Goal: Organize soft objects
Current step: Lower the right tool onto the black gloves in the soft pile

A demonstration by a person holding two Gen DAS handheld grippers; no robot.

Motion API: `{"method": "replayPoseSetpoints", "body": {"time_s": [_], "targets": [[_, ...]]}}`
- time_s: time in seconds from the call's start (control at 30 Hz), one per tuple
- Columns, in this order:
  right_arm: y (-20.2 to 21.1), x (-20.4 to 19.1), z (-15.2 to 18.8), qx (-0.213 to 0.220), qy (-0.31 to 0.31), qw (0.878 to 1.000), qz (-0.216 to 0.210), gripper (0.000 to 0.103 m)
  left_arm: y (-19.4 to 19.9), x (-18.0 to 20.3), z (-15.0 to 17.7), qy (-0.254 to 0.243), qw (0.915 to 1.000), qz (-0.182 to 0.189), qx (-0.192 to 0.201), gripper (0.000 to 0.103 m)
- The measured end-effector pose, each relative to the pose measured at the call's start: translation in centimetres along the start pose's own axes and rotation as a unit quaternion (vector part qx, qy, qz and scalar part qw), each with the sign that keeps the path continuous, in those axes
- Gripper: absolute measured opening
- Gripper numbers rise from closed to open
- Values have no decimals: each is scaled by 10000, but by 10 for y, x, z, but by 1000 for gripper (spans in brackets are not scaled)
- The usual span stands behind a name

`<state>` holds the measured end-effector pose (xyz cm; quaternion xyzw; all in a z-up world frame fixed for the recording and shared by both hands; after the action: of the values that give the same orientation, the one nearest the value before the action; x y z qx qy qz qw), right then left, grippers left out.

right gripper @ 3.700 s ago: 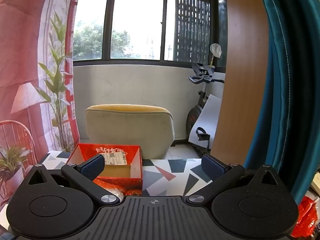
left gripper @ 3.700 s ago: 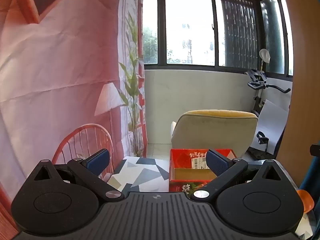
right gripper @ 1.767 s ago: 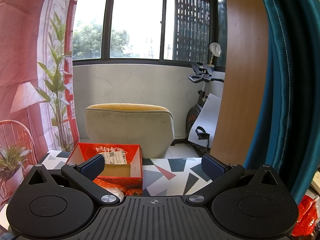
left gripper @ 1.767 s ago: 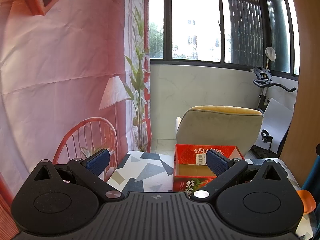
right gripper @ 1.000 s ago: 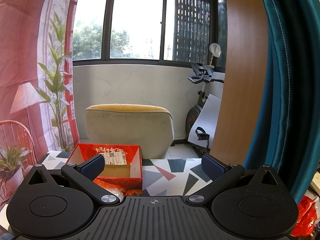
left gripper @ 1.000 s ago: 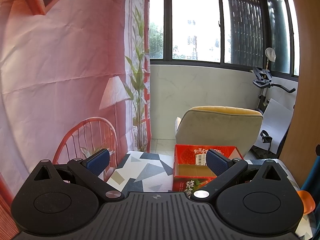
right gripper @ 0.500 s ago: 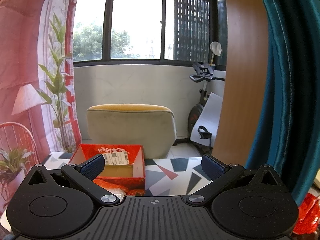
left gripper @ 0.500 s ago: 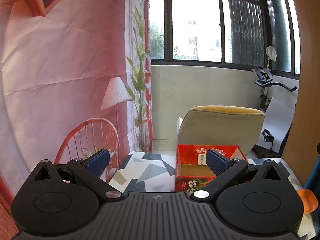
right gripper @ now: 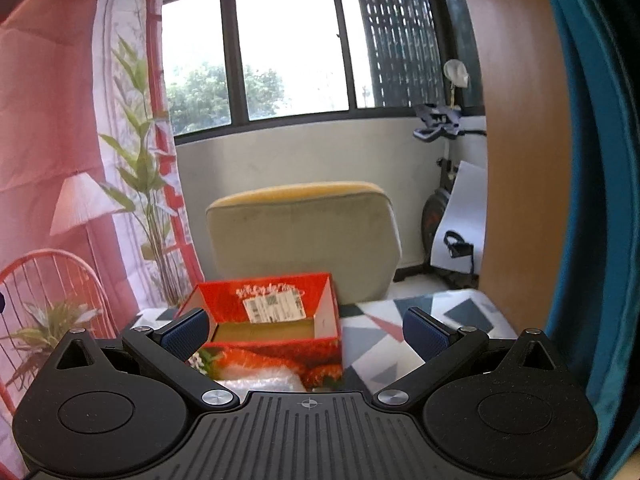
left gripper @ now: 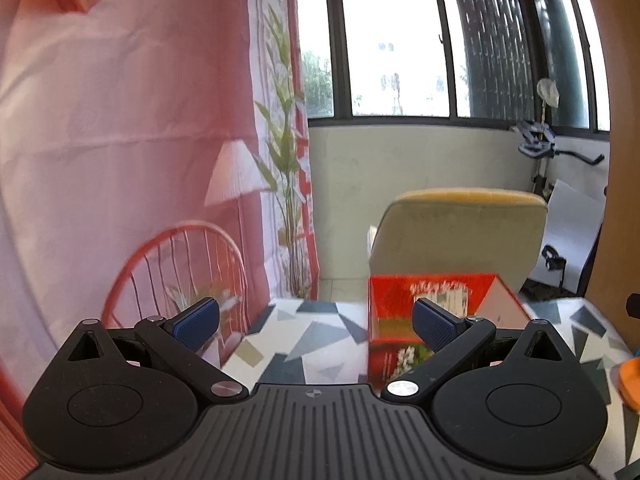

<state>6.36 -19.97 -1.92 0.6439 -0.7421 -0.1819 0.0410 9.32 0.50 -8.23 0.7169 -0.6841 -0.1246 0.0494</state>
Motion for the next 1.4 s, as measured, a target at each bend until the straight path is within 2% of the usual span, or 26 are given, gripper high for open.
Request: {"method": "replayPoseSetpoints", "body": {"time_s": [0.13, 0.27, 0.33, 0.43, 0.5, 0.67, 0.83, 1.0, 1.1, 1.17, 1.4], "targets": [[-13, -4, 30, -177, -25, 9997, -137, 103, -16, 2, 27, 40, 9997, 143, -210, 103], [-26, -10, 61, -596, -260, 9958, -637, 103, -26, 4, 51, -67, 9995, 180, -249, 103], [-32, -9, 75, -736, -181, 9957, -537, 103, -31, 6, 64, -161, 9991, 203, -329, 103], [-35, -12, 92, -642, 181, 9974, -282, 103, -38, 10, 84, -135, 9978, 390, -518, 103], [-35, -14, 105, -653, 228, 9972, -270, 103, -41, 13, 98, -97, 9966, 520, -634, 103], [-45, -1, 132, -915, 165, 9957, -57, 103, -46, 21, 122, 132, 9904, 1042, -894, 102], [-49, 11, 156, -1136, 112, 9935, -43, 102, -53, 32, 139, 131, 9881, 1137, -1026, 93], [-51, 10, 177, -1425, 192, 9895, -163, 92, -60, 42, 159, 251, 9788, 1473, -1401, 80], [-50, 6, 183, -1565, 239, 9869, -293, 87, -63, 44, 165, 314, 9756, 1568, -1504, 77], [-50, 2, 188, -1685, 348, 9845, -350, 72, -64, 48, 168, 320, 9727, 1662, -1587, 73], [-57, 1, 215, -2260, 427, 9723, -416, 57, -67, 61, 184, 255, 9627, 1913, -1896, 63]]}}
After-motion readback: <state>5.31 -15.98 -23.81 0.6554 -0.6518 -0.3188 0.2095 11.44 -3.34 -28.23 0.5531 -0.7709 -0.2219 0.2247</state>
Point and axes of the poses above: each gripper's, at about its wrist camera, not at the fingertips, and y roughly against the way its jaws point, x to its right, z to its underside, the point moved 8 cm from there along -y, roughly the way its jaws point, and after that the axes turned 5 degrees about x, right-handed, at the moved point
